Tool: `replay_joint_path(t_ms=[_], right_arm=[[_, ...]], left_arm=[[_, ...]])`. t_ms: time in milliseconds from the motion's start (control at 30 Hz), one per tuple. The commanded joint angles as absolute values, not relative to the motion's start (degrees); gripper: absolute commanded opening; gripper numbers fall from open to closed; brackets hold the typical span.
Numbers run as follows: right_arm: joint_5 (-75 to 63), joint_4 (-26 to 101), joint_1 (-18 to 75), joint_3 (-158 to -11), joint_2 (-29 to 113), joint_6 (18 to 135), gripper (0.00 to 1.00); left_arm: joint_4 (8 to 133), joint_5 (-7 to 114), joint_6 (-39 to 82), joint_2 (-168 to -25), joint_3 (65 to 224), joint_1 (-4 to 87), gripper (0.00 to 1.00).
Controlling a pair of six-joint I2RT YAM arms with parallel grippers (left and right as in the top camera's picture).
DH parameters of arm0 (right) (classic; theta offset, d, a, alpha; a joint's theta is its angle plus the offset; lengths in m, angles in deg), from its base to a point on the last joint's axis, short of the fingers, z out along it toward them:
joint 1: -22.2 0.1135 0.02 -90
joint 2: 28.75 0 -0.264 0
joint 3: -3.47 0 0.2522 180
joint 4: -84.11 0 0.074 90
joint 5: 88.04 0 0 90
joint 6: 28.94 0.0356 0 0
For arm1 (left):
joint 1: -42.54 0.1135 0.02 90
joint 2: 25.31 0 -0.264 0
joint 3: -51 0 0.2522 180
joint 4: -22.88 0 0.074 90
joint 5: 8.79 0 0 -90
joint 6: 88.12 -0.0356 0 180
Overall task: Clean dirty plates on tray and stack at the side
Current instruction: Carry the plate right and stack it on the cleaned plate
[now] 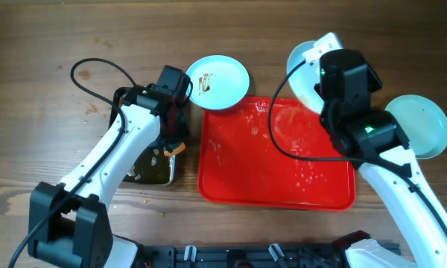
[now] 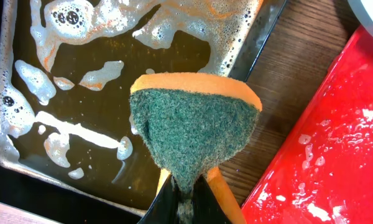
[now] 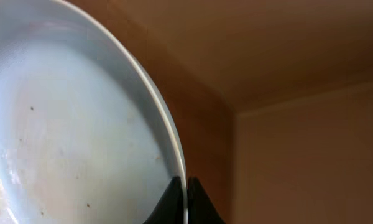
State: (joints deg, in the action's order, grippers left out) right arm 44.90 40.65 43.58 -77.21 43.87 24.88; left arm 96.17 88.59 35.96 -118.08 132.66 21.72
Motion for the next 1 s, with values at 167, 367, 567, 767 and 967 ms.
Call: replay_joint_path(t_ms=[167, 367, 567, 767, 967], right_arm=[[62.2, 47.9, 50.5, -78.3, 43.1, 4.2, 0.05], [61.3, 49.8, 50.9, -78.3, 43.1, 5.0, 0.05], [36.9, 38.5, 50.1, -77.8, 43.7, 44.1, 0.05], [19.0, 34.6, 46.2, -73.4, 49.3, 89.2, 0.04], [14.1, 30.9, 36.6, -72.2, 56.5, 98.4, 0.04]], left_arm=[[94.5, 88.2, 35.1, -117.6, 130.3, 22.1, 0.04], [94.5, 88.0, 35.1, -117.6, 130.3, 22.1, 0.04], [94.5, 88.1, 35.1, -117.6, 130.3, 22.1, 0.04], [94.5, 88.1, 35.1, -117.6, 130.3, 22.1, 0.04], [94.7, 88.1, 35.1, -117.6, 130.3, 22.1, 0.04]])
